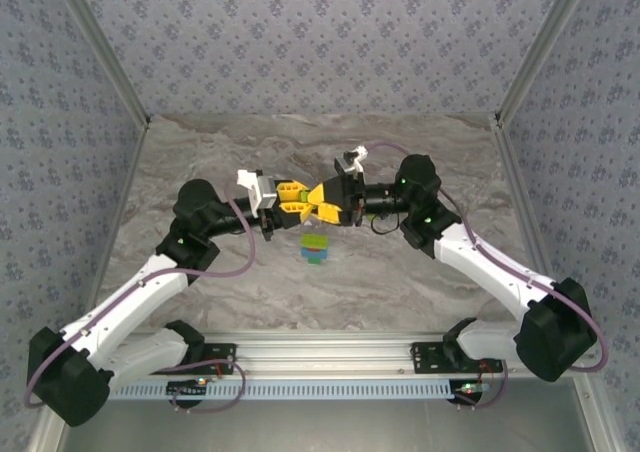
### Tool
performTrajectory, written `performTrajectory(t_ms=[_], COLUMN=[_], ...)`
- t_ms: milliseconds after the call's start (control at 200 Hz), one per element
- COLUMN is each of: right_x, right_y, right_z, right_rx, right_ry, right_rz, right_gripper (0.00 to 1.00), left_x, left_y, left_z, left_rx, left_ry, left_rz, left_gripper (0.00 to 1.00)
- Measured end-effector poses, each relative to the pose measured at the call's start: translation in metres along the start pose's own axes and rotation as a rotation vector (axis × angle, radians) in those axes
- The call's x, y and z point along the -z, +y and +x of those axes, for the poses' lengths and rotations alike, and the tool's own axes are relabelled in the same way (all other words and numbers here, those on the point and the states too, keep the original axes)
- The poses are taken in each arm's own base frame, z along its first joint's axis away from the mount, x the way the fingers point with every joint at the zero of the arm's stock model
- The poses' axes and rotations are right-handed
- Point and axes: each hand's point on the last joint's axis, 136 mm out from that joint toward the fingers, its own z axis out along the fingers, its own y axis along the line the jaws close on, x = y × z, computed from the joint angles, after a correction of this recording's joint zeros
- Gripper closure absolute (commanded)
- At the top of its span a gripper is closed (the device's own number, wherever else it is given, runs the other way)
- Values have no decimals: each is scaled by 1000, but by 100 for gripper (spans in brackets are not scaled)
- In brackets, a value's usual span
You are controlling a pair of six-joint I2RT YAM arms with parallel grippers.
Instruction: Assemble a carrot with lego
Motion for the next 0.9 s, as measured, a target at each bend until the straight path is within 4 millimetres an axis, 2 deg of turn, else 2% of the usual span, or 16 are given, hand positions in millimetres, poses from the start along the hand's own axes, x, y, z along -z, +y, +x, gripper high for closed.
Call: performTrajectory(t_ms=[899], right_x=[-7], right_y=[9], right_z=[1], right_rx=[37], right_ry=[17], right_rz=[-20], right_gripper=[50], left_x=[2], left_y=[-4], left_z=[-9], left_rx=[18], left_ry=[-29], left_rz=[15], left_gripper=[74])
